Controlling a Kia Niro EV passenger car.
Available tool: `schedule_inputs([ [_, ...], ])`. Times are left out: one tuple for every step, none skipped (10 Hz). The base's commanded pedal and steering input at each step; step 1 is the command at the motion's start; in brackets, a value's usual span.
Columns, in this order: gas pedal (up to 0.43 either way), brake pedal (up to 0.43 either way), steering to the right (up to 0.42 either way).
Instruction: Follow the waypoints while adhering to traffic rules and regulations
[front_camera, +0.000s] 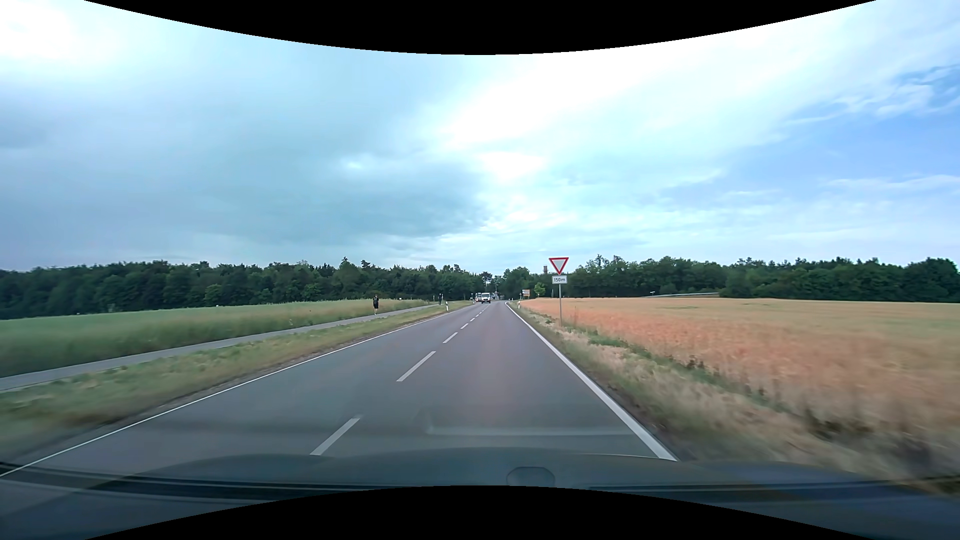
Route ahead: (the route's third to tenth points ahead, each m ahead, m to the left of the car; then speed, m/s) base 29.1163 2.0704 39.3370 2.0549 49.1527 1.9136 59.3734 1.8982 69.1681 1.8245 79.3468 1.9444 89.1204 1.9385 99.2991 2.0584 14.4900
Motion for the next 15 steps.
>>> schedule_inputs([
  [0.13,0.0,-0.004],
  [0.13,0.0,-0.004],
  [0.13,0.0,-0.004],
  [0.15,0.0,-0.003],
  [0.209,0.0,-0.003],
  [0.228,0.0,-0.001],
  [0.228,0.0,0.0],
  [0.228,0.0,0.0],
  [0.228,0.0,0.0],
  [0.228,0.0,0.001],
  [0.228,0.0,0.002],
  [0.228,0.0,0.003],
  [0.228,0.0,0.003],
  [0.22,0.0,0.003],
  [0.22,0.0,0.003],
])
